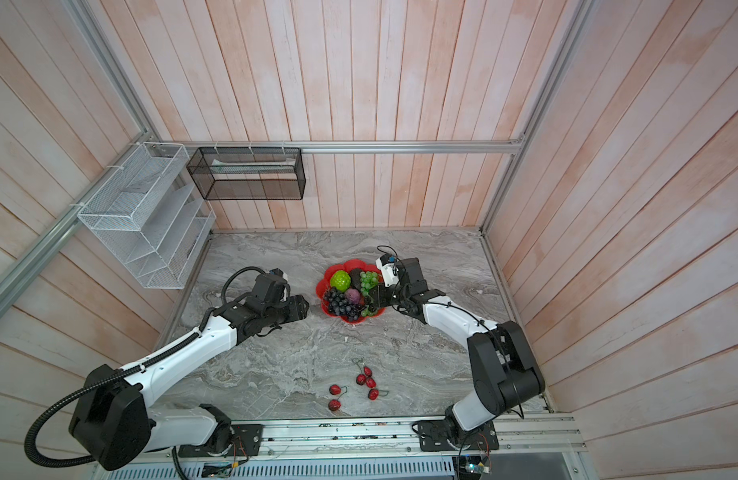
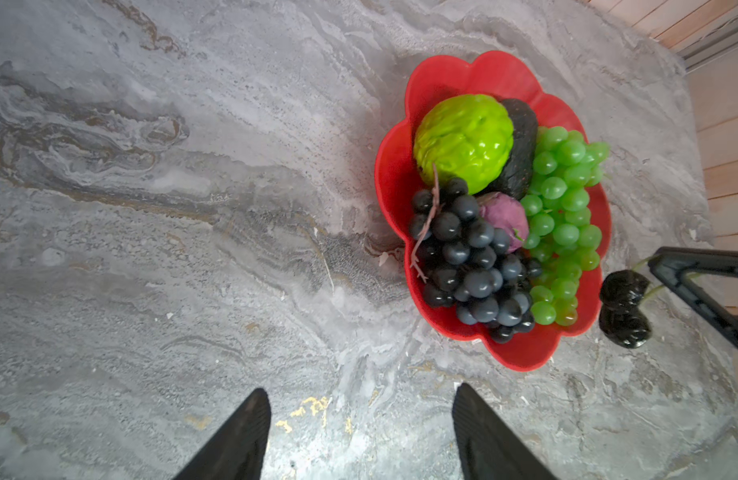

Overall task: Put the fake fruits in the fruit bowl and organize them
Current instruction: 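Lower the dark cherries onto the black grapes and open the right gripper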

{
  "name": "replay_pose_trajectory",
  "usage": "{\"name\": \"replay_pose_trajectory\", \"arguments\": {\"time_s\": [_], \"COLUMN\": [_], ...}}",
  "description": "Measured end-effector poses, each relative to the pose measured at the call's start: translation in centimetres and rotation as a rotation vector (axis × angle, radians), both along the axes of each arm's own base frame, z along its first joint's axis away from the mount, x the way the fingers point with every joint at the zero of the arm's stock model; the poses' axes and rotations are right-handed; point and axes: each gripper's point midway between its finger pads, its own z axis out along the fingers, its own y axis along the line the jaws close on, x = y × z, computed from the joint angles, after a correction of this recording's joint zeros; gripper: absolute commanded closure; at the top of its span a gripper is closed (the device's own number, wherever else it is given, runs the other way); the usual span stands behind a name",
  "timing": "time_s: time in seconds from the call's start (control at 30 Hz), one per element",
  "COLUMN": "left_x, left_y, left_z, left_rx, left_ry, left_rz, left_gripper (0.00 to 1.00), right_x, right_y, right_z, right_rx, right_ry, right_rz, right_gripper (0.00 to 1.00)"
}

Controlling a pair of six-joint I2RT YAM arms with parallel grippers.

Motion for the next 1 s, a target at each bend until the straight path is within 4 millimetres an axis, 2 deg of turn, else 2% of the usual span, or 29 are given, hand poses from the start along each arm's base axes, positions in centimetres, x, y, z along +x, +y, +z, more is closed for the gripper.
{"name": "replay_pose_trajectory", "arguments": {"time_s": [0.27, 0.5, 0.6, 0.73, 0.83, 1.0], "left_x": [-0.3, -0.7, -0.6, -0.7, -1.0, -1.4], "left_y": [0.4, 0.5, 0.5, 0.5, 0.6, 0.7], "left_z": [-1.3, -1.2, -0.9, -0.9, -1.1, -1.1], "left_rx": [-0.007, -0.028, -0.032, -0.039, -0.042, -0.054], "left_ry": [0.012, -0.011, -0.020, -0.023, -0.019, -0.020], "left_rz": [0.001, -0.002, -0.001, -0.001, -0.003, -0.006], "left_gripper": [0.28, 0.28, 0.28, 0.28, 0.28, 0.28], "right_x": [0.0, 2.3, 2.9, 2.9, 3.0, 2.7], "right_y": [1.2, 2.3, 2.6, 2.6, 2.6, 2.2], "right_z": [-2.6, -2.1, -2.5, -3.5, -3.5, -2.6], "right_rx": [0.011, 0.027, 0.027, 0.018, 0.021, 0.007], "right_ry": [0.086, 0.072, 0.078, 0.103, 0.109, 0.101], "right_rz": [0.011, 0.004, 0.002, -0.002, -0.012, -0.024], "right_gripper": [1.00, 1.00, 1.00, 0.87, 0.76, 0.68]}}
